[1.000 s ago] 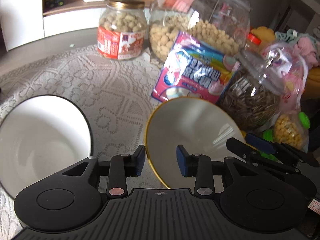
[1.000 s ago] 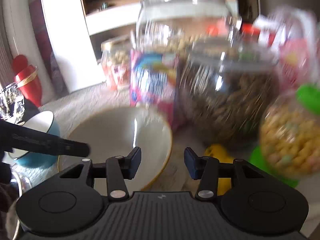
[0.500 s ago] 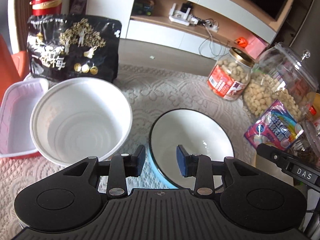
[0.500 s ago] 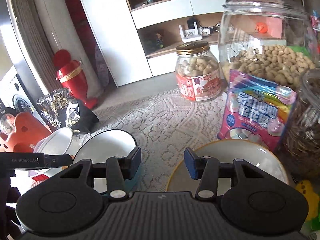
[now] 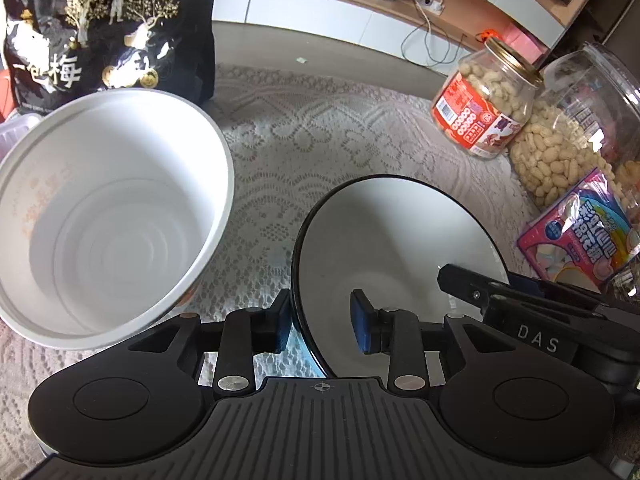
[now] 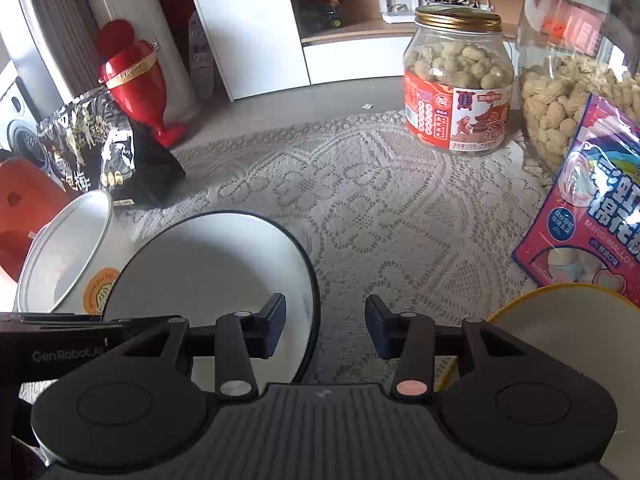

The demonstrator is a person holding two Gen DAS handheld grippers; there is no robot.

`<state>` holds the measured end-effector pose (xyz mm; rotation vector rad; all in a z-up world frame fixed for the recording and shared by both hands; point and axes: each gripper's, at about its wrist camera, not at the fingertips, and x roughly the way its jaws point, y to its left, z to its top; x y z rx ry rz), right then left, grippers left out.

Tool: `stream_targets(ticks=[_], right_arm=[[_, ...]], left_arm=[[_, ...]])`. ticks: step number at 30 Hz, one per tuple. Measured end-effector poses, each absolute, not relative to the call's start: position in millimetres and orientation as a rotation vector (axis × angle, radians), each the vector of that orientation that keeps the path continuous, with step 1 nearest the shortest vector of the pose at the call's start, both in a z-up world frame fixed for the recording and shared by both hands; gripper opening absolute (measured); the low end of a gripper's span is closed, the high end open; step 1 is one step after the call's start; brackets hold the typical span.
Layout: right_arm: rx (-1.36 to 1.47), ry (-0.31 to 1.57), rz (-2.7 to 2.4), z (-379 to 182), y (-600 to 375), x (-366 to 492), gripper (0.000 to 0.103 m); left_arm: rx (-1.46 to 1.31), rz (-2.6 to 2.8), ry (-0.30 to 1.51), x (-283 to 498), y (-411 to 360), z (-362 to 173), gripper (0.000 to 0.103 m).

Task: Organize plates and bowls
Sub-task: 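Lift the blue bowl with the left tool over the yellow-rimmed bowl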

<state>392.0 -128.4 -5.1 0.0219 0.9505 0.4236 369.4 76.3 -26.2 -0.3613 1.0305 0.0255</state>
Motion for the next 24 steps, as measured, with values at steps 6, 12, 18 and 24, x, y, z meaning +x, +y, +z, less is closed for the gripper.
stream_targets(ticks=[6, 12, 18, 24], right_arm=[[0.021, 0.975, 0.489, -0.5, -122.0, 384.4, 0.033], [0.086, 0.92, 0.469, 21.8, -150.3, 374.7, 0.033], [0.078, 0.799, 0.425, 73.6, -208.7, 353.3, 0.033], [0.102, 0.786, 0.298, 84.5, -281.2, 338.9, 0.033]], left_arm=[[-0.349, 0.024, 1.065, 374.5, 72.6, -24.8, 0.033], [-0.28, -0.04, 1.025, 365.6, 45.7, 13.8, 0.036], [-0.258, -0.171, 0.995, 369.0, -8.6, 58.8, 0.037], [-0.2, -0.315, 1.044, 380.1, -78.0, 57.1, 0.037]])
